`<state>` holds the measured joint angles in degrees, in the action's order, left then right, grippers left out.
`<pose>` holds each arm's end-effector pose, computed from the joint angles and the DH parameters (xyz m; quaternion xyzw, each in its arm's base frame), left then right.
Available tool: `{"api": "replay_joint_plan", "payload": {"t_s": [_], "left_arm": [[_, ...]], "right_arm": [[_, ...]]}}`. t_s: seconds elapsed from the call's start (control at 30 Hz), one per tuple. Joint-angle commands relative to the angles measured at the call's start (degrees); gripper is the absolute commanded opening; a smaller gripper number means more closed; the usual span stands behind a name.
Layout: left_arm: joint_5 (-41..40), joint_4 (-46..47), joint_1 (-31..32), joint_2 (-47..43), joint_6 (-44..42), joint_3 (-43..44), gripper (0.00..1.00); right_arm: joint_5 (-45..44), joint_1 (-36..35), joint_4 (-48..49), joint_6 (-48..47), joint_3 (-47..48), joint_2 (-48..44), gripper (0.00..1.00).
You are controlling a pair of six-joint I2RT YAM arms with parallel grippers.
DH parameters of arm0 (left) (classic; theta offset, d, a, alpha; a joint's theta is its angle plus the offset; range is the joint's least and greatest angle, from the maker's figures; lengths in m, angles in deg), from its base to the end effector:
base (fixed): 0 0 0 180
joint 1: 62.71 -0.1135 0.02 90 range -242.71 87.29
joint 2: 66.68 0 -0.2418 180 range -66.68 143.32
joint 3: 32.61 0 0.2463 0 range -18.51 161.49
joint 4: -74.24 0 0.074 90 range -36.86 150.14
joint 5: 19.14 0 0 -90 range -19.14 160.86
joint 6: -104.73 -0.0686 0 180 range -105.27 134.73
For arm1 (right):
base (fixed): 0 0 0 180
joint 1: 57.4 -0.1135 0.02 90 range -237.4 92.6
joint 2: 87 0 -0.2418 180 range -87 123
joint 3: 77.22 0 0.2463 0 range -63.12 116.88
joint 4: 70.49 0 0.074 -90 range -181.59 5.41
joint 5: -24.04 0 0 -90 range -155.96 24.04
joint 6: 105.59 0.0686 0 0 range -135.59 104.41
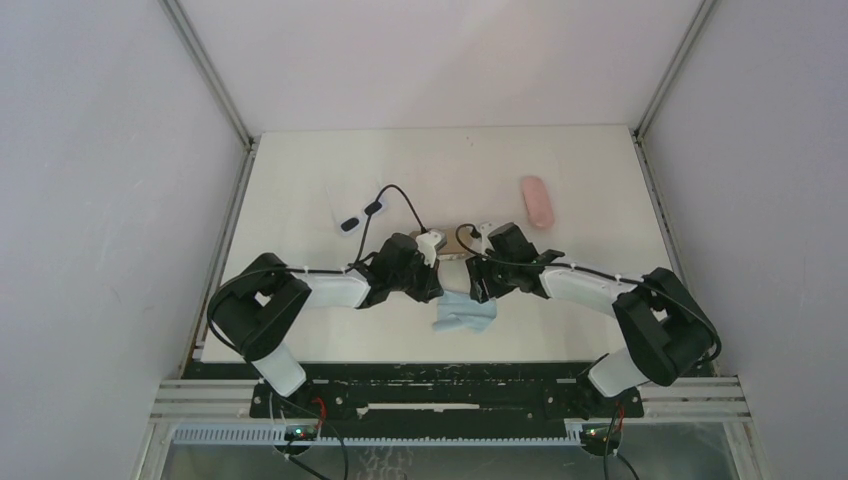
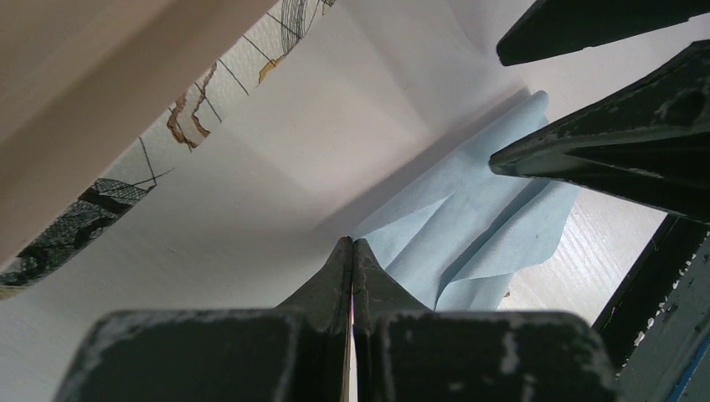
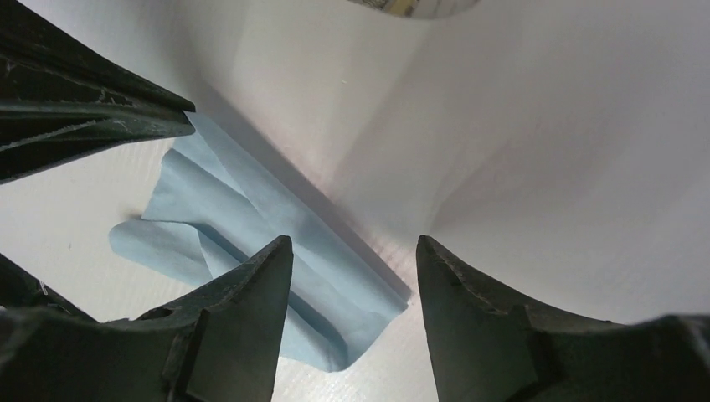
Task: Organize the sunglasses
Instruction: Fold the glasses cleaning cloth at the center of the board.
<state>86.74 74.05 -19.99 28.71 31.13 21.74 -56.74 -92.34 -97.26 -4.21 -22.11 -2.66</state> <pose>0.2325 -0.2402 0.1003 0.2609 0.8654 -0.3112 0.2936 0.2317 0.1753 0.1164 -0.2176 0.9283 0.1853 0.2377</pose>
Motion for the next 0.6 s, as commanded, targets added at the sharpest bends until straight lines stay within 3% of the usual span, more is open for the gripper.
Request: {"api": "replay_joint_plan", "payload": {"t_s": [0.0, 0.37, 0.57], "left_arm": [[1.7, 0.7, -0.3, 0.2, 0.6, 2.8, 0.00], [2.2, 0.5, -0.3, 0.1, 0.4, 2.8, 0.00], [2.4, 0.6, -0.4, 0.3, 0.3, 2.8, 0.00]], "right_arm": [[0.4, -1.5, 2.3, -2.4, 3.5, 1.9, 0.57], [-4.4, -4.6, 1.3, -3.7, 7.7, 7.9, 0.57], [-6.0, -5.1, 0.3, -3.3, 7.6, 8.4, 0.49]]}}
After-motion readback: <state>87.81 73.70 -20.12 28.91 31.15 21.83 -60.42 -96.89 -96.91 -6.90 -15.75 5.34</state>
